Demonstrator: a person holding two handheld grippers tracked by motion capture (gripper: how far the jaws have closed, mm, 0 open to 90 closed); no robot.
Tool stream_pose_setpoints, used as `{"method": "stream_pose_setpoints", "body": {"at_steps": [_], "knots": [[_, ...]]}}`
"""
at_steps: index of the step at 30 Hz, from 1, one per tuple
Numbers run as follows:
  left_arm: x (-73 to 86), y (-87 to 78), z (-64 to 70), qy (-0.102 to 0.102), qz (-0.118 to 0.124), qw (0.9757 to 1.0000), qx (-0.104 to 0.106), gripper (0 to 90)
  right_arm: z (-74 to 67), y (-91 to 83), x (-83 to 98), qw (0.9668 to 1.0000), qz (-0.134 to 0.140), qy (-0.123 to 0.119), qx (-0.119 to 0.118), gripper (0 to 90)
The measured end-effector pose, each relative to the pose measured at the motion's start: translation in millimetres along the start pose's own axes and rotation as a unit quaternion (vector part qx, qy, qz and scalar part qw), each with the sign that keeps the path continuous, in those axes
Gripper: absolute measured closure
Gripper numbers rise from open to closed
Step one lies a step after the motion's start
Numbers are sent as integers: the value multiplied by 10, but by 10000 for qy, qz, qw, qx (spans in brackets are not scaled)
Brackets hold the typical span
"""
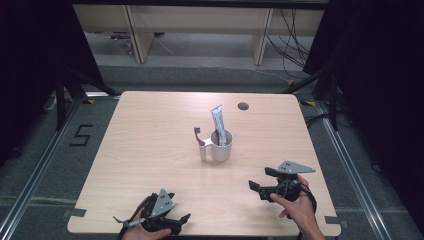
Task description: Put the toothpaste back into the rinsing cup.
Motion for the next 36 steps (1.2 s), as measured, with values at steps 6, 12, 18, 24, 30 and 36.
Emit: {"method": "stream_pose_setpoints", "body": {"at_steps": [6, 12, 18, 24, 30, 36], "knots": [[3, 4, -1, 10, -2, 10000, 17, 164, -45, -24, 99, 9998, -175, -109, 39, 164], [5, 21, 1, 10, 57, 10000, 18, 164, -112, -33, 161, 9989, -366, -288, -3, 165], [4, 15, 13, -38, 60, 10000, 47, 164, -183, -35, 237, 9983, -503, -294, -63, 165], [6, 16, 14, -39, 55, 10000, 48, 164, -203, -54, 297, 9974, -612, -388, -26, 166], [5, 23, 23, -73, 77, 9999, 54, 164, -241, -83, 364, 9967, -751, -305, 2, 167], [8, 34, 25, -80, 84, 9999, 75, 164, -268, -98, 425, 9952, -908, -352, -55, 166]]}}
Point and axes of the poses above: each handheld gripper's, and its own axes: y roughly forward along the jaws, x roughly out of its underside, z roughly to its right, the point moved 5 cm from there along y, roughly forward along the jaws, and after that the axes turned 2 degrees about -z, right-handed, at the moved point
